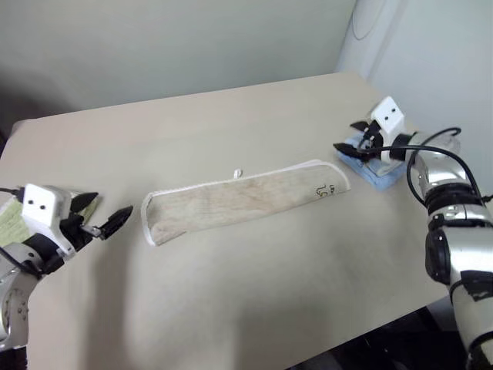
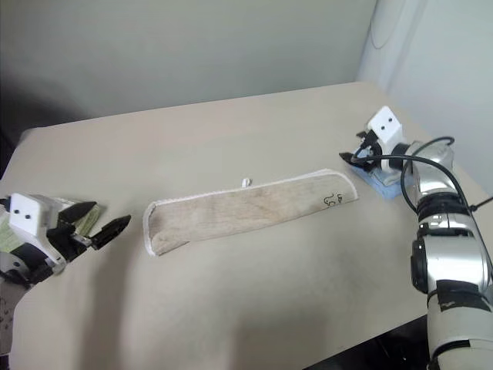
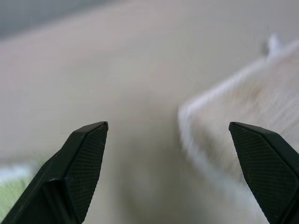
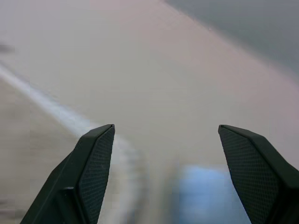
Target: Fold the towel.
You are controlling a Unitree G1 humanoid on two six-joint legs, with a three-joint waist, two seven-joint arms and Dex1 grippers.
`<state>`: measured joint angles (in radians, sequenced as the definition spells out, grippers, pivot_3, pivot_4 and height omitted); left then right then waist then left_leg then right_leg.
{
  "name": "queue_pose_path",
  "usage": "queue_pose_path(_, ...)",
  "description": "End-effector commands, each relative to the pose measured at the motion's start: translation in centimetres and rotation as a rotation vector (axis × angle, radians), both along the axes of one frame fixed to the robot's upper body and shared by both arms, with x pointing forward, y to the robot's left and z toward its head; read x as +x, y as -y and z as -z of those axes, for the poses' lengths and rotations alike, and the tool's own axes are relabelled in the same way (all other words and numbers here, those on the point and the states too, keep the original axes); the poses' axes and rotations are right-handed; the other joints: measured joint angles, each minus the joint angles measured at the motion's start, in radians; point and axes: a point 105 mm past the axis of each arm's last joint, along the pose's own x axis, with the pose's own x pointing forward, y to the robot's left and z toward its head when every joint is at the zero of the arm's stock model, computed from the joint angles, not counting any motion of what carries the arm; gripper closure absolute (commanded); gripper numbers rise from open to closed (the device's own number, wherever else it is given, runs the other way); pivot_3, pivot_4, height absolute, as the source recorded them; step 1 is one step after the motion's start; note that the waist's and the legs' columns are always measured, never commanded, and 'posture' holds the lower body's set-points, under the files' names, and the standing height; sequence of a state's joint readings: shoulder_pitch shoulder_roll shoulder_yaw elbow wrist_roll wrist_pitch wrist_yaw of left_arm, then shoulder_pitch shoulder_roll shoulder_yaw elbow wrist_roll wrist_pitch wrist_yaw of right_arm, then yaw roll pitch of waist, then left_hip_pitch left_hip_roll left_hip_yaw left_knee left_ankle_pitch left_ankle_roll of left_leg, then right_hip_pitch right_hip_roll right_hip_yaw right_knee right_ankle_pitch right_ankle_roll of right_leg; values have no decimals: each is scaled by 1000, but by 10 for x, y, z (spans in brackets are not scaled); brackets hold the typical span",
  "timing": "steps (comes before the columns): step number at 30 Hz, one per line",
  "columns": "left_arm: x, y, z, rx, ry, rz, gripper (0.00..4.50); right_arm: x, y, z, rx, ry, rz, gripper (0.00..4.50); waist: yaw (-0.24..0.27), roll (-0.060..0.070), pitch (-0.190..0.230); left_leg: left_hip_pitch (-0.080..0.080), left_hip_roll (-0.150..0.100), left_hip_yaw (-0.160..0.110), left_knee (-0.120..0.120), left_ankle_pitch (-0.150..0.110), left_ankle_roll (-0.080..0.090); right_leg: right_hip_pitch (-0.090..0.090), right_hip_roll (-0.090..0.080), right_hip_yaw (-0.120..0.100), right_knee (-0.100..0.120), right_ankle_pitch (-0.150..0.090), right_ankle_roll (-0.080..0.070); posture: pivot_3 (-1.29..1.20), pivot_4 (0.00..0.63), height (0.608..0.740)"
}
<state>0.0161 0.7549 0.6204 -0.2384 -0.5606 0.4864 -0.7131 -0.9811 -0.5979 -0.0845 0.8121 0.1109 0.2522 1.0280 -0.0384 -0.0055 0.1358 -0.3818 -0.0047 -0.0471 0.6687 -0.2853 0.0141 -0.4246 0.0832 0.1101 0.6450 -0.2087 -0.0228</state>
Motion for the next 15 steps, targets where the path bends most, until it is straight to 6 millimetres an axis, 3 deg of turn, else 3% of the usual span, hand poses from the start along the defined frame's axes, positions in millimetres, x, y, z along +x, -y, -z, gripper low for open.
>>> queue_pose_path(1,1,26,-28,-14,107,84,0,-18,-2,-14,277,-151,55,143,-1,1,1,0,0,1,1,0,0,0,0,0,0,0,0,0,150,740)
queue_pose_path(4,4,49,-29,-12,113,164,0,-30,6,2,435,-313,168,25,-4,1,1,2,0,1,2,0,0,1,0,1,1,0,1,0,150,740)
queue_pose_path(7,3,69,-25,-2,94,242,0,-40,16,4,561,-391,247,25,-6,1,1,5,0,2,1,0,0,4,0,1,1,0,1,0,150,740)
queue_pose_path(11,-2,98,-11,14,58,346,0,-55,23,9,663,-498,305,25,-7,1,1,5,0,2,0,0,0,2,0,1,1,0,2,0,150,740)
queue_pose_path(15,-3,112,0,-5,34,382,0,-63,21,23,705,-594,346,25,-8,1,0,6,0,3,-1,0,1,2,0,1,1,0,2,0,150,740)
